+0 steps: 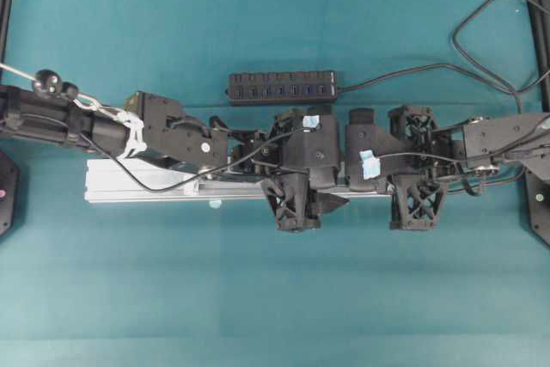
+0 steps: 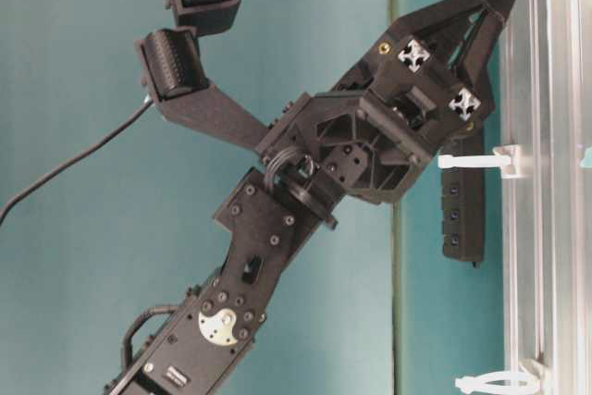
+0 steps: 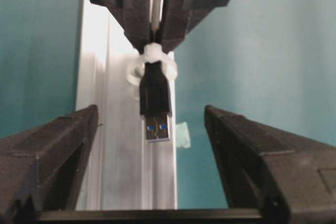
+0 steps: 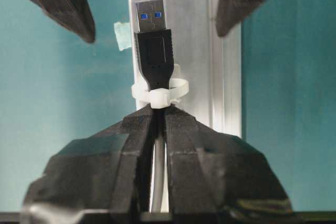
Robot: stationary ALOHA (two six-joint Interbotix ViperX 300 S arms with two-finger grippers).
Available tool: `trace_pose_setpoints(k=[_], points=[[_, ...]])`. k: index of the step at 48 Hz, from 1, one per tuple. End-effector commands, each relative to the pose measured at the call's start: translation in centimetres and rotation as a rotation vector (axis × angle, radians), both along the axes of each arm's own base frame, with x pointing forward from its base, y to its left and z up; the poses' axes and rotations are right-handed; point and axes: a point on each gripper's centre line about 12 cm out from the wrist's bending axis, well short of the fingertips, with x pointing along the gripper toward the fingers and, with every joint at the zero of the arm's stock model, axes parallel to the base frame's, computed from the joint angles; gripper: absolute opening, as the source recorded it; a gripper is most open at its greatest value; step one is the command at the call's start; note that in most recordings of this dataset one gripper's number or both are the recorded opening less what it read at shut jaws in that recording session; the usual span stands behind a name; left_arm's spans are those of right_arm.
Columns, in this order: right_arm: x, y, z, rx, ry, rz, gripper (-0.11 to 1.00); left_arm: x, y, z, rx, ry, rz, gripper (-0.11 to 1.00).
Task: Pass the USB cable through three rings with both arms.
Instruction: 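Grasp the USB plug emerging from the ring with the left gripper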
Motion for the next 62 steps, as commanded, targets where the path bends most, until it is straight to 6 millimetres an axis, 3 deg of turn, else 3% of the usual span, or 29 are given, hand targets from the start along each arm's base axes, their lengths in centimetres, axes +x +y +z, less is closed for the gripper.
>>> trace_pose_setpoints(k=[1,9,30,36,45,62], points=[[0.49,-0.01,0.58,0.002,-0.028,-0.005,-0.08,0.47,0.01,0.74,0.002,-0.028,-0.001,0.82],[0.49,0.05,0.57,0.003,-0.028,-0.005,-0.08,0.60,0.01,0.35,0.002,-0.021,-0.001,0.73],[0.55,0.05,0.63,0.003,-0.031,-0.005,-0.08,1.20,0.27,0.23,0.003,-0.026,0.003,0.67],[0.49,0.05,0.57,0.003,-0.028,-0.005,-0.08,1.09,0.27,0.15,0.003,-0.023,0.003,0.53],[0.49,0.05,0.57,0.003,-0.028,-0.005,-0.08,0.93,0.18,0.01,0.004,-0.017,0.000,0.23],[0.49,0.05,0.57,0.004,-0.028,-0.006,-0.08,0.68,0.25,-0.01,0.004,-0.015,0.002,0.23]])
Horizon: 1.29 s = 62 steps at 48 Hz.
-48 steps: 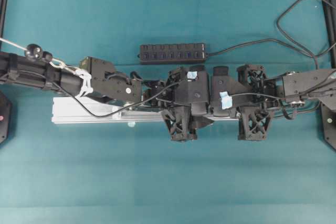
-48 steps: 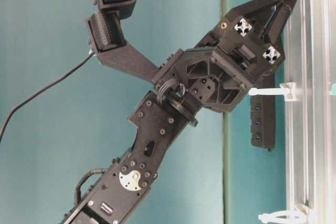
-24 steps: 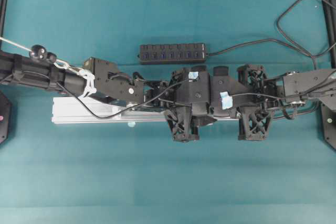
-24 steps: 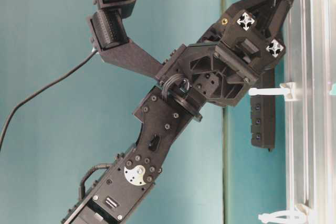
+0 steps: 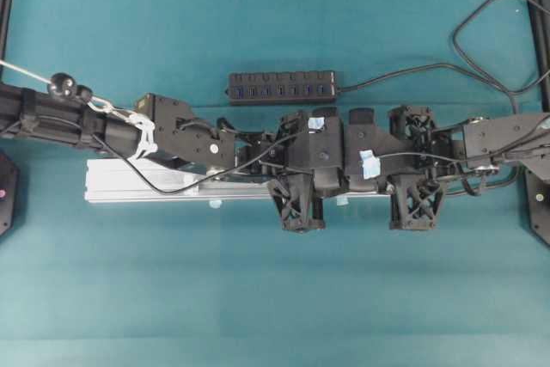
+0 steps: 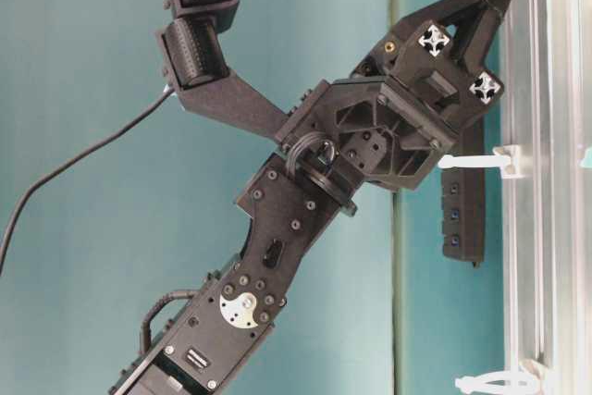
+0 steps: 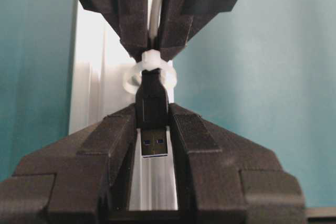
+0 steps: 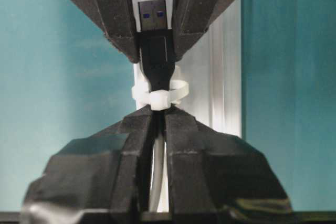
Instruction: Pass the USB cable through three rings with both arms.
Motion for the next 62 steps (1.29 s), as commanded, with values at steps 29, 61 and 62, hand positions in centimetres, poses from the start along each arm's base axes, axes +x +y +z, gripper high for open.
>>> trace_pose_setpoints(k=[29,61,62], points=[[0.4,0.0,0.6,0.010,-0.023,-0.021,0.01,-0.2,0.1,1.4,0.001,-0.031,0.001,0.23],[0.4,-0.3,3.0,0.021,-0.103,-0.052,0.66,-2.1,0.2,2.9,0.005,-0.027,0.002,0.23],[0.4,-0.3,3.2,0.020,-0.109,-0.051,0.66,-2.2,0.1,2.9,0.005,-0.024,0.002,0.23]])
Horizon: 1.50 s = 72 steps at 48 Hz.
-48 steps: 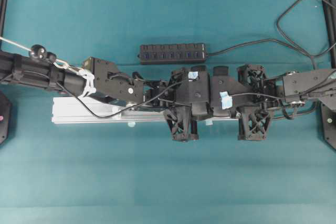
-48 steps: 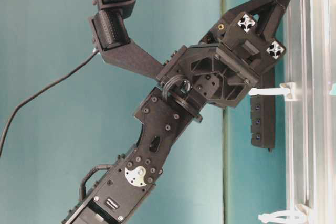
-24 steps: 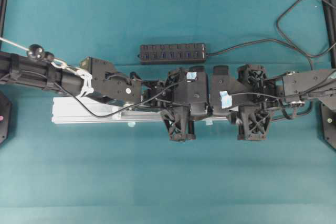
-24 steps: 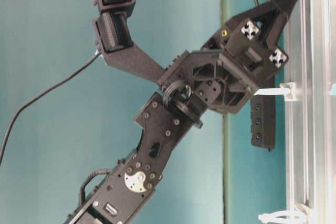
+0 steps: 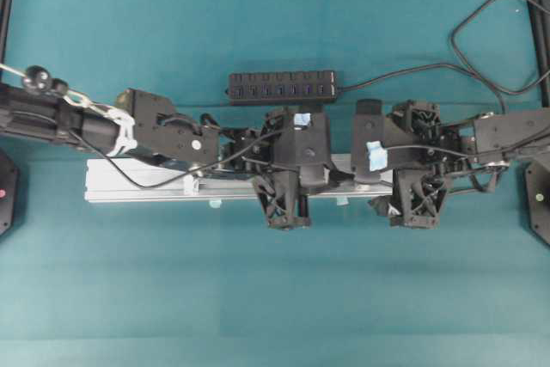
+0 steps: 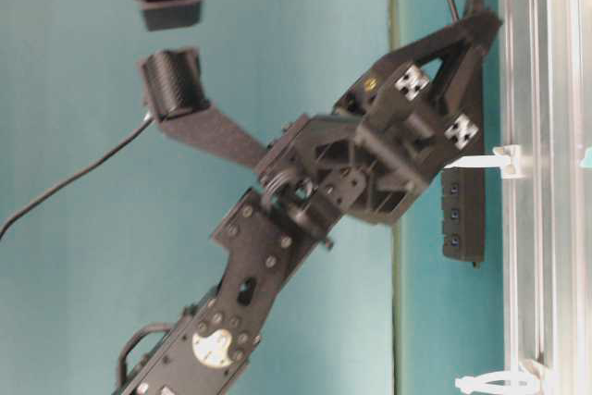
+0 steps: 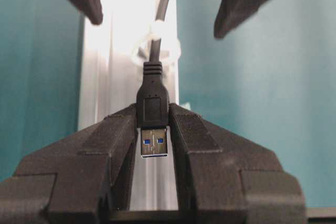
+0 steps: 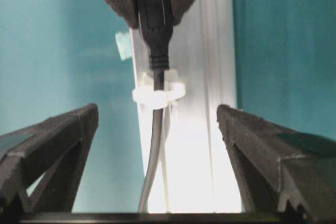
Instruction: Pass the USB cable through three rings with both arms.
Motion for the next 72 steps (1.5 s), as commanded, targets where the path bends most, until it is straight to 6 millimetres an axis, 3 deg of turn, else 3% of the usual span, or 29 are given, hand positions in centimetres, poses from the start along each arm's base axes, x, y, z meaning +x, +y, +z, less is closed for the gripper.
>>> trace_pose_setpoints(k=[1,21,46,51,59,63,67,72], points=[[0.6,-0.2,1.5,0.004,-0.053,-0.016,0.66,-0.2,0.1,1.5,0.004,-0.028,0.001,0.23],[2.8,-0.2,2.5,0.004,-0.114,-0.010,0.66,-1.6,0.5,2.5,0.006,-0.029,0.007,0.23],[4.2,-0.7,1.3,0.007,-0.146,-0.018,0.64,-1.7,0.4,3.8,0.011,-0.056,0.005,0.23],[4.3,-0.9,1.3,0.007,-0.150,-0.024,0.53,-1.7,0.4,3.8,0.011,-0.058,0.005,0.23],[4.3,-1.1,1.3,0.007,-0.163,-0.028,0.15,-1.7,0.4,3.8,0.013,-0.058,0.004,0.23],[4.5,-1.1,1.4,0.006,-0.182,-0.024,0.01,-1.7,0.4,3.9,0.013,-0.059,0.004,0.23],[4.8,-1.1,1.6,0.007,-0.207,-0.023,-0.06,-1.7,0.4,3.9,0.013,-0.059,0.004,0.23],[4.8,-1.1,1.7,0.006,-0.211,-0.021,-0.06,-1.7,0.4,3.9,0.013,-0.059,0.004,0.23]])
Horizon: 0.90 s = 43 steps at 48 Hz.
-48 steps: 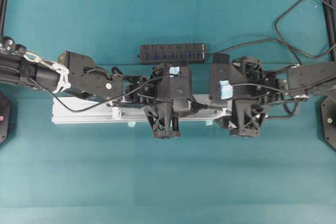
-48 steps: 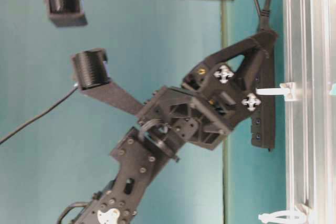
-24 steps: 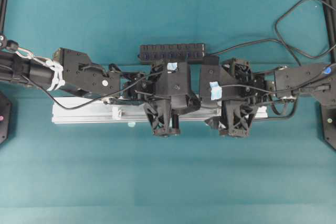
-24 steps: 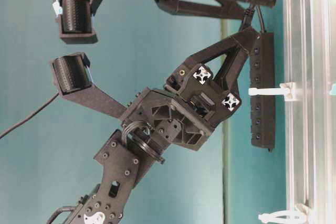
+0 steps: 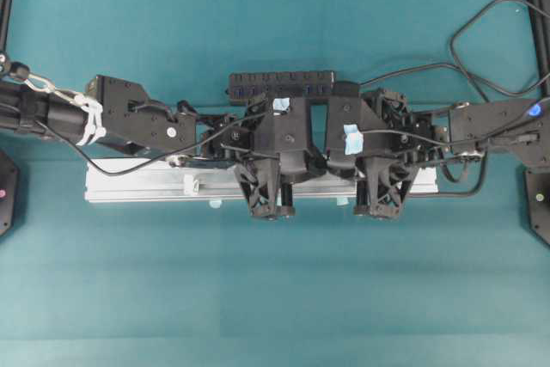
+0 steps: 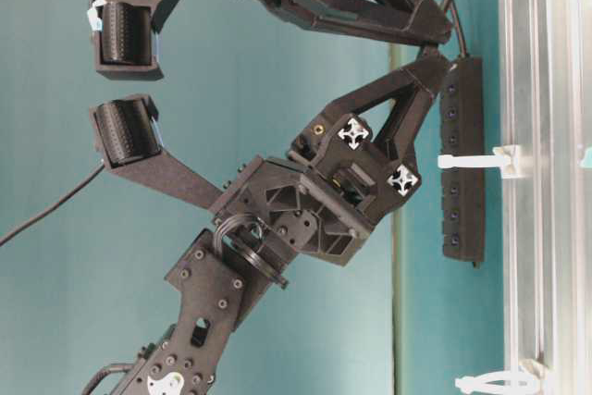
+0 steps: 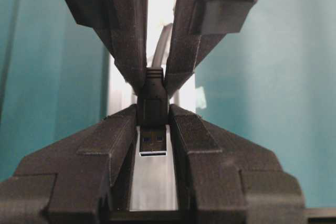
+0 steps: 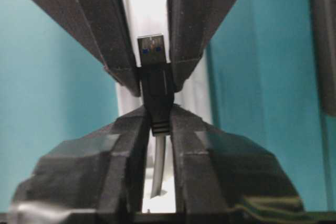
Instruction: Pass the USB cable through three rings with both arms.
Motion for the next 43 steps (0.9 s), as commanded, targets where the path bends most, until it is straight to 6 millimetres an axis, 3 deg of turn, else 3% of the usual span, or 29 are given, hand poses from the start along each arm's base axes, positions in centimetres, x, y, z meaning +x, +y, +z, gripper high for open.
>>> trace_pose_setpoints(k=[1,23,25,35,37,43], points=[[0.6,-0.1,0.9,0.000,-0.045,-0.004,-0.06,0.2,-0.3,1.5,0.002,-0.038,-0.006,0.23],[0.4,-0.9,0.2,-0.001,-0.008,-0.025,-0.06,-0.1,-0.2,1.8,0.002,-0.043,-0.003,0.23],[0.4,-0.9,0.2,-0.001,-0.006,-0.025,-0.06,-0.3,-0.1,1.8,0.001,-0.043,-0.001,0.29],[0.7,-0.9,-0.2,-0.001,0.005,-0.024,-0.06,-1.3,-0.2,2.7,-0.001,-0.054,-0.001,0.88],[0.8,-0.9,-0.4,-0.002,0.008,-0.022,-0.06,-1.6,-0.2,3.0,-0.001,-0.058,-0.001,0.90],[1.2,-1.0,-0.6,-0.002,0.013,-0.023,-0.06,-2.6,-0.3,3.8,-0.001,-0.065,-0.001,0.82]])
